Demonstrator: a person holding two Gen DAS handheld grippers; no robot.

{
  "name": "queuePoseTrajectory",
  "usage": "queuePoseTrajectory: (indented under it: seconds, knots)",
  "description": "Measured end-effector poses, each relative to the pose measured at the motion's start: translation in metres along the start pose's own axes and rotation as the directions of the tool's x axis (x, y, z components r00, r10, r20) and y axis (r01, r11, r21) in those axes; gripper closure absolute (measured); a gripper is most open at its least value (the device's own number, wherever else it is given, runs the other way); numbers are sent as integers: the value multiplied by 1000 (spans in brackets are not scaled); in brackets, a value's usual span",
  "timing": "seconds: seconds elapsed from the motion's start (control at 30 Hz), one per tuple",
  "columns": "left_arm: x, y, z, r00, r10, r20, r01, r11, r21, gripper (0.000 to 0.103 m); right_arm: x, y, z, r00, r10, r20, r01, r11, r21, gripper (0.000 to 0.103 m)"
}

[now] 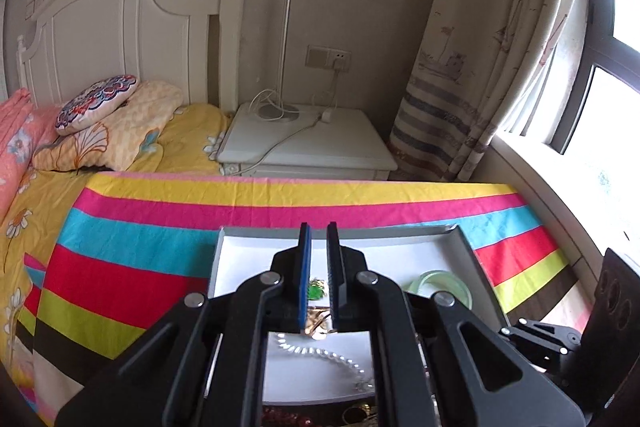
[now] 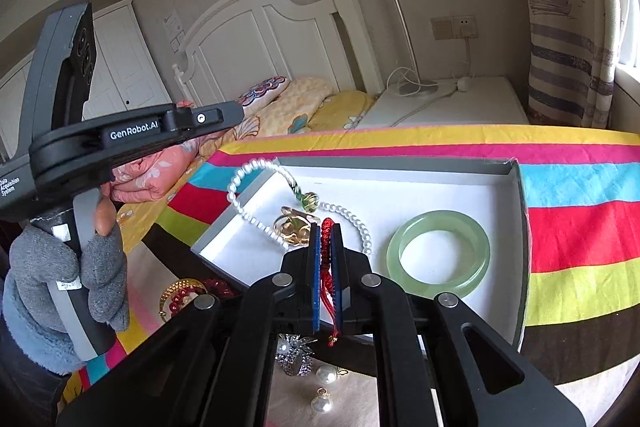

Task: Organize jewelry
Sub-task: 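Lower both pieces into the tray and open both tools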

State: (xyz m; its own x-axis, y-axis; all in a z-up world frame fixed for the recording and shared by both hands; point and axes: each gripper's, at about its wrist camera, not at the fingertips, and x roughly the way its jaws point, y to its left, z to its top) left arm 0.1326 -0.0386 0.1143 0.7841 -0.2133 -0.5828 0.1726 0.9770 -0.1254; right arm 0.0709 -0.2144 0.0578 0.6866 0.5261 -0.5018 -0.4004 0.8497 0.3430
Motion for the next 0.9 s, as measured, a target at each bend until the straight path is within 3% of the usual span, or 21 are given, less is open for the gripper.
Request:
queuePoseTrajectory:
  seconds: [0.07,0.13,0.2,0.27,0.4,0.57,0.67,0.9]
  knots:
    - [8,7,-9,1000,14,-19,-14,1000,1,92,7,-1,-4,1000,-6,-17,6,1000,1,95]
    - [12,14,-17,999,33,-30,-33,999,-4,70,12,-3,-7,999,-17,-30,17,1000,5,95]
    - [11,21,-23,998,54,-16,-54,998,-16,35,12,-4,-7,999,-25,-24,26,1000,9,95]
    - [8,26,-29,998,69,-5,-69,997,-38,27,12,-5,-6,999,-42,-17,42,999,5,95]
    - [-7,39,-45,996,86,0,-85,991,-107,18,17,-13,0,998,-52,-18,52,998,17,95]
    - [-34,44,-72,995,96,28,-91,985,-145,14,22,-13,14,999,-49,-4,49,999,19,95]
    - [-47,47,-91,995,98,26,-92,983,-157,14,24,-11,20,996,-90,17,90,996,4,95]
    - [-87,68,-123,992,116,53,-102,973,-206,3,-7,-34,21,993,-90,70,78,984,162,90]
